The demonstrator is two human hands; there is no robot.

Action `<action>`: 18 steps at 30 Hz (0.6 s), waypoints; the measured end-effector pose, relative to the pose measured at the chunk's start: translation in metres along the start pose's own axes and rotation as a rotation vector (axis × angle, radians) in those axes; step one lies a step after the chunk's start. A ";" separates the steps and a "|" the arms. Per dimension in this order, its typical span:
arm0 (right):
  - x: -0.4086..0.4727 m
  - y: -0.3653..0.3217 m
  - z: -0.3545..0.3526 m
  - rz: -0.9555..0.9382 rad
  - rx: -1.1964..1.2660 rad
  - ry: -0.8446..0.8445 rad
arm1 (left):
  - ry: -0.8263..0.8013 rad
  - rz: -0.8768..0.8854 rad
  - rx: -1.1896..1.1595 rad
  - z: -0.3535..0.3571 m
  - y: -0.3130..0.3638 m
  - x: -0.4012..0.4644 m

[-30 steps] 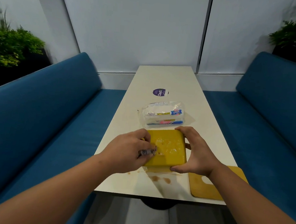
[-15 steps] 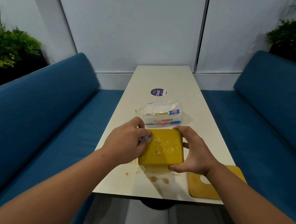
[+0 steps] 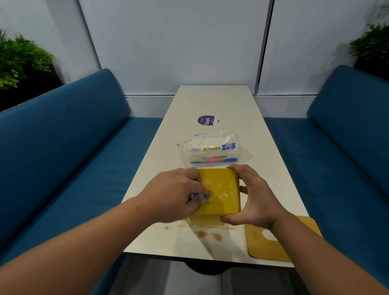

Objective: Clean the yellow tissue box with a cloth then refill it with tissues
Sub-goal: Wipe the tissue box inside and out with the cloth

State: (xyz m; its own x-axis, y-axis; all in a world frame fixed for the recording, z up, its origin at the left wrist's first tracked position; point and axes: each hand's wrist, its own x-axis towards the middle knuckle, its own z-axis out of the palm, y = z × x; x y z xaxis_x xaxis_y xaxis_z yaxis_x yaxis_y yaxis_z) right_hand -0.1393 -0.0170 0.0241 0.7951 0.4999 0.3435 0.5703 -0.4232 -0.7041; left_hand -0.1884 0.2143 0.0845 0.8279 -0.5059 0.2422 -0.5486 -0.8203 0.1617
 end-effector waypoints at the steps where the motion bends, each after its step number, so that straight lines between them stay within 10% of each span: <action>1: 0.000 -0.001 0.000 0.003 0.000 0.004 | 0.043 -0.052 0.010 -0.002 -0.002 0.005; 13: 0.001 -0.002 -0.001 0.021 -0.002 -0.012 | 0.099 -0.138 0.079 -0.007 0.000 0.015; 18: 0.001 0.000 -0.001 0.018 -0.005 -0.014 | -0.061 0.085 0.055 0.002 0.016 -0.002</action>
State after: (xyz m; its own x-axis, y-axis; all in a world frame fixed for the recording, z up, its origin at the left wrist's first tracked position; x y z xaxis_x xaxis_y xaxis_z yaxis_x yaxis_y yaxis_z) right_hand -0.1385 -0.0174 0.0253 0.8024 0.5023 0.3222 0.5569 -0.4362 -0.7069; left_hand -0.1984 0.2017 0.0844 0.7852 -0.5880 0.1941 -0.6111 -0.7864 0.0897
